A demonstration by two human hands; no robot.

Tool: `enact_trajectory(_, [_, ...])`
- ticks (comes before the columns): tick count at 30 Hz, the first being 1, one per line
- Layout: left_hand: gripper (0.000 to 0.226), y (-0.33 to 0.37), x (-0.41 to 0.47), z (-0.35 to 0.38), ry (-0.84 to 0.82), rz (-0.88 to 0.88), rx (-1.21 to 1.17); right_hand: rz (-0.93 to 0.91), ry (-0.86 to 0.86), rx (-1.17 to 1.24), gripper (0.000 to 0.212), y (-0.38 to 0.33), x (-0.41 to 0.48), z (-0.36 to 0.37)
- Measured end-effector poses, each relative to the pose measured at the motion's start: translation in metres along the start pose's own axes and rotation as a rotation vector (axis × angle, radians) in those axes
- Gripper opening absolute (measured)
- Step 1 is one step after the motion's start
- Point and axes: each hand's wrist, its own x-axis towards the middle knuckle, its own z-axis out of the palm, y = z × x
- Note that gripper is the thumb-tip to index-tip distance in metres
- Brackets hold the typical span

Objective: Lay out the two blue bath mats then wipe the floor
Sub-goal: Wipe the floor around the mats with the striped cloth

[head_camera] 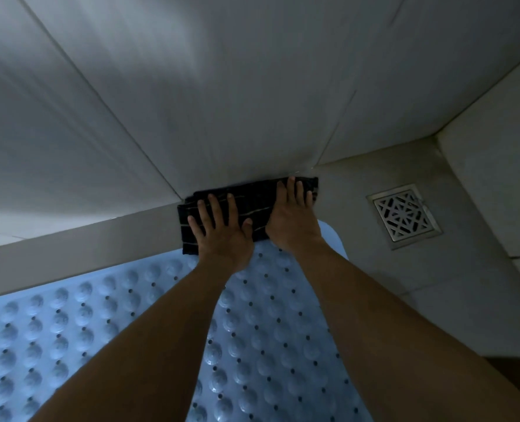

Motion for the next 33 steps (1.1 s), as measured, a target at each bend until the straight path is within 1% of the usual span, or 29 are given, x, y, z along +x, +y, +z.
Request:
enact_trajectory(6, [0.068,0.001,0.0,-0.003,-0.014,-0.006,-0.013,-0.021,0.033,0.034,0.069,0.003,0.0,0.003])
enact_trajectory(10, [0.074,0.0,-0.003,-0.003,0.075,-0.014,-0.08,-0.035,0.031,0.024,0.065,0.006,0.003,0.004])
enact_trajectory(14, [0.071,-0.004,-0.003,-0.001,0.082,0.008,-0.141,-0.029,0.06,0.048,0.062,0.006,0.001,0.006])
enact_trajectory(16, [0.07,-0.007,-0.002,0.0,0.101,0.04,-0.13,-0.041,0.059,0.033,0.062,0.009,0.002,0.006])
enact_trajectory(19, [0.071,-0.01,-0.003,0.004,0.11,0.066,-0.112,-0.059,0.009,-0.003,0.066,0.016,0.005,0.007])
enact_trajectory(22, [0.071,-0.005,-0.003,0.007,0.168,0.051,-0.116,-0.062,0.0,-0.016,0.068,0.019,0.007,0.007])
enact_trajectory(24, [0.07,0.002,-0.002,0.009,0.173,0.054,-0.102,-0.042,0.005,-0.01,0.069,0.022,0.009,0.006])
enact_trajectory(28, [0.069,0.021,0.003,0.009,0.135,0.149,-0.043,0.036,-0.012,0.018,0.07,0.043,0.007,-0.003])
enact_trajectory(33, [0.068,0.065,0.014,0.006,0.047,0.323,0.042,0.205,-0.022,0.069,0.071,0.088,-0.008,-0.01])
